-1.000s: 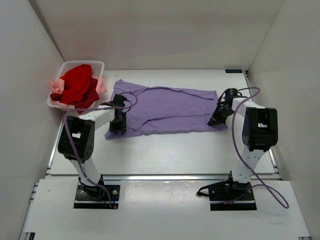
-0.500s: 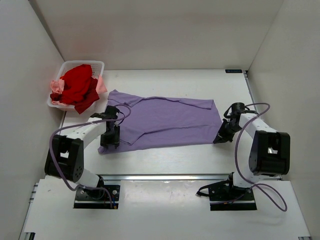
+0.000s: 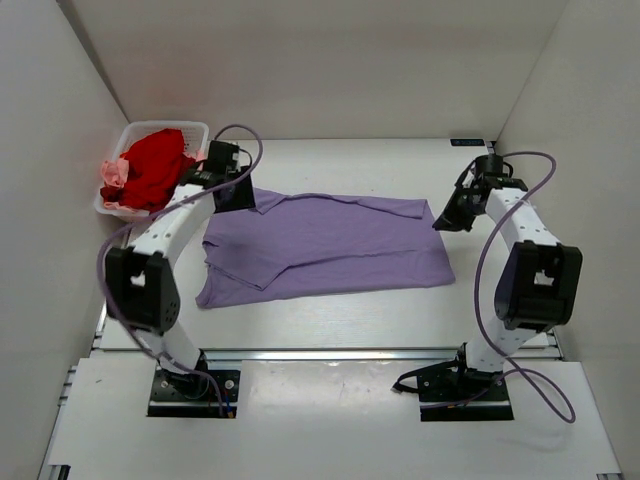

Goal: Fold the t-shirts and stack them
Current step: Grap the side of the flattened tshirt furthest away from the robot with both arms

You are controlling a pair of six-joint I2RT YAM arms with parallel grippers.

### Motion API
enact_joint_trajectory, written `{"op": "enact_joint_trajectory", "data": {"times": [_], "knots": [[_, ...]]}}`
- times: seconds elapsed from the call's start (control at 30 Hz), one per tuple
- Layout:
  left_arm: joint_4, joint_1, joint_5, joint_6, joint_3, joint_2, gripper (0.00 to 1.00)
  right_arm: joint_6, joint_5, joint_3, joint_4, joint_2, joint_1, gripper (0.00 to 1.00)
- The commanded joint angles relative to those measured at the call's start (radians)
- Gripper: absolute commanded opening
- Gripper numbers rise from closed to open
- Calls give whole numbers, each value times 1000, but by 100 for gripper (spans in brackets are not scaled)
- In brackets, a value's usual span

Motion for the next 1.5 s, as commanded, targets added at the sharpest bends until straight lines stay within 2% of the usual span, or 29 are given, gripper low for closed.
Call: {"op": "enact_joint_trajectory", "data": {"times": [0.0,0.17,0.3,0.73,0.97,1.07,1.1,1.13,1.3,1.33,1.43,1.47], "knots": [[49,-5,-46,-45,107,157,67,-22,-8,78,7,70,6,7],[39,1,-100,-73,285,377,68,-28,-37,152,1,146,9,8],[26,21,-91,-99,394,473,67,-43,-28,224,-22,209,9,8],[82,24,-57,-172,428,582,66,-49,-17,267,-3,299,1,8],[62,10,-37,-189,469,625,65,-26,-40,273,49,350,-23,13],[77,9,-23,-198,459,624,50,-11,-45,275,64,374,-17,15],[77,9,-29,-192,457,618,37,-14,-43,281,66,385,-14,16],[85,13,-29,-200,452,616,30,-9,-43,281,69,382,-17,17],[79,10,-16,-197,465,607,21,14,-72,288,115,416,-19,19],[74,7,-14,-199,466,603,21,18,-80,284,132,414,-17,19],[74,12,-3,-199,455,586,37,40,-95,302,152,436,-19,19],[80,18,0,-194,449,578,39,46,-98,311,159,448,-16,20]]}}
